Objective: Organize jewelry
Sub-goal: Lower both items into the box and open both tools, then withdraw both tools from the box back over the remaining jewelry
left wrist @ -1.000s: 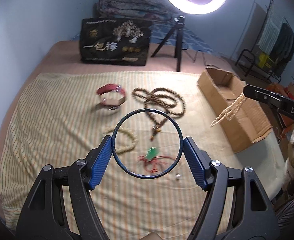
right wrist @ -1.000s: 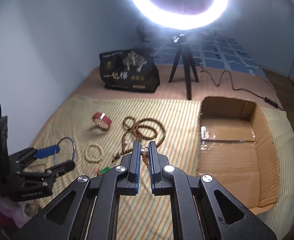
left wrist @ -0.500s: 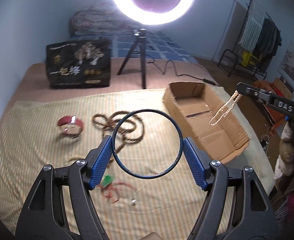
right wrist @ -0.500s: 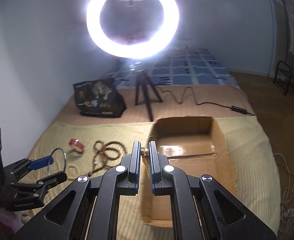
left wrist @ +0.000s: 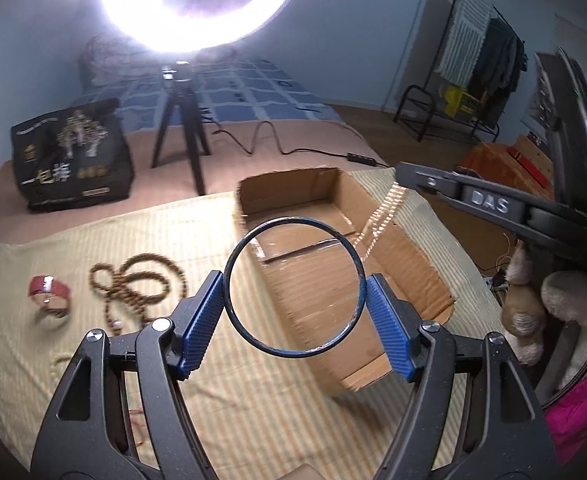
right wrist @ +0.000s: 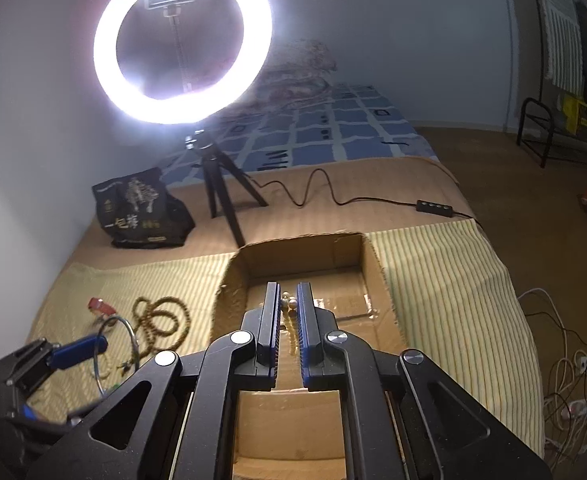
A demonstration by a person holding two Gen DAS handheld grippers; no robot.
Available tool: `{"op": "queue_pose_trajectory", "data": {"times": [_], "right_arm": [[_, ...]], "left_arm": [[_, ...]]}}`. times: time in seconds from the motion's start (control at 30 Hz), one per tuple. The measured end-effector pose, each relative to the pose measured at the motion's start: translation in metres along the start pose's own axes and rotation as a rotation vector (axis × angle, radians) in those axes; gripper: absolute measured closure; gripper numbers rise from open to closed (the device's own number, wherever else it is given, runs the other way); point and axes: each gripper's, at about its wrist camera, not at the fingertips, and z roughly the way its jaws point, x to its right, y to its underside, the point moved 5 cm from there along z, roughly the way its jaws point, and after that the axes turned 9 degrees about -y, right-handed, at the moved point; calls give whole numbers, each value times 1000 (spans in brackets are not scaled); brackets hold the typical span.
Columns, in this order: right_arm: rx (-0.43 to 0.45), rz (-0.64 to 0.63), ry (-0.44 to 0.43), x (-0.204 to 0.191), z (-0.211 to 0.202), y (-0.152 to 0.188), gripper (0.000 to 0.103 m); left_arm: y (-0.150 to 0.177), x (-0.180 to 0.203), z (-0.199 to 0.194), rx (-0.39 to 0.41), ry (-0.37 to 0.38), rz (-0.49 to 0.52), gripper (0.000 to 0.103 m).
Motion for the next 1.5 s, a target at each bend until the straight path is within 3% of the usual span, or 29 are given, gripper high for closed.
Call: {"op": "queue_pose_trajectory", "data": {"times": [0.3,0.8,0.83,0.87,0.9,0.97,1.5], "right_arm": [[-30,62,6,23,22,-1,96],[-80,101,48,45,41,10,96],[-84,100,53,45,42,11,95],[-88,100,59,46,42,11,84],[-91,103,62,46,43,11,65],[-80,111,73,47,41,11,46],[-43,126,112,47,22,3,43]], "left_arm": [[9,23,38,-70,39,-6,30],[21,34,59,-122,52,25,28],[22,34,60,-127,52,23,27],[22,34,62,-132,54,20,27],[23,34,62,-136,56,18,25],[24,33,63,-147,60,18,21],[22,12,44,-112,28,23,21]]}}
